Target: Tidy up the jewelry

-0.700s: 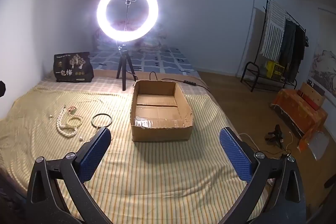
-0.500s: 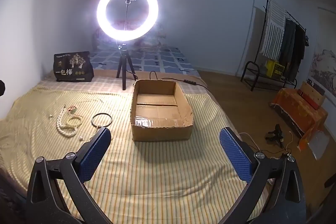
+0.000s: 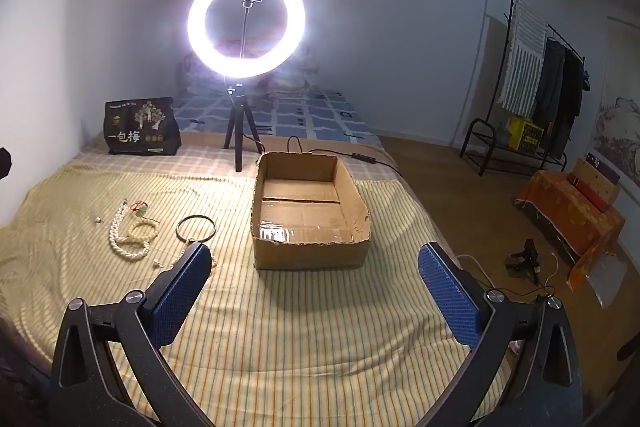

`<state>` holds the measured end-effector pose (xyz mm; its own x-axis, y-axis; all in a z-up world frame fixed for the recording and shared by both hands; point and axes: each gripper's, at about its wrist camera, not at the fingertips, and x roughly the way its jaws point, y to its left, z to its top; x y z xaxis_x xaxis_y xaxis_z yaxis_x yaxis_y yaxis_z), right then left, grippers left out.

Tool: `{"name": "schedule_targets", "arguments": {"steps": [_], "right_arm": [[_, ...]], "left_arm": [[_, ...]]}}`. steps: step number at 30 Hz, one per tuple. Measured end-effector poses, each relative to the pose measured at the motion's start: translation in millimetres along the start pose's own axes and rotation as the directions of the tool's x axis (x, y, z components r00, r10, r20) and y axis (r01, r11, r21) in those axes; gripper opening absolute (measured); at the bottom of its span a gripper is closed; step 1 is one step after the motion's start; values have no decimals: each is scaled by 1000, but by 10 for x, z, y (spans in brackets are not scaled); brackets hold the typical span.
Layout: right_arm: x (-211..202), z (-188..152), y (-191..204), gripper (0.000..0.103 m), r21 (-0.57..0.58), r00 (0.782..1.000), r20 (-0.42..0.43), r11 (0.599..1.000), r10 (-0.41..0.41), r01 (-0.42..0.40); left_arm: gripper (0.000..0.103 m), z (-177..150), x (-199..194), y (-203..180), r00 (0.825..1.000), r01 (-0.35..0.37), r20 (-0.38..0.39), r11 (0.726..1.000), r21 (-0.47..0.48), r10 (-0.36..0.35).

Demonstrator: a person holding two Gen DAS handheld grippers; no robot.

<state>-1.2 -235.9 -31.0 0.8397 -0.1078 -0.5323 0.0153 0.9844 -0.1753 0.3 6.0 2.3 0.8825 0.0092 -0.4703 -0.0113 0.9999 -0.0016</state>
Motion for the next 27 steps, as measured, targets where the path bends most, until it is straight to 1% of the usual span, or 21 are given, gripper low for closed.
{"name": "schedule_targets", "arguments": {"steps": [22,27], "right_arm": [[9,-9,5,102,14,1000,-1,1000,8,-8],[10,-7,2,102,16,1000,-1,1000,8,-8]], "left_arm": [[103,24,-11,2,1000,0,6,1000,1,0],[103,98,-22,-1,1000,2,9,1000,-2,-2]]}}
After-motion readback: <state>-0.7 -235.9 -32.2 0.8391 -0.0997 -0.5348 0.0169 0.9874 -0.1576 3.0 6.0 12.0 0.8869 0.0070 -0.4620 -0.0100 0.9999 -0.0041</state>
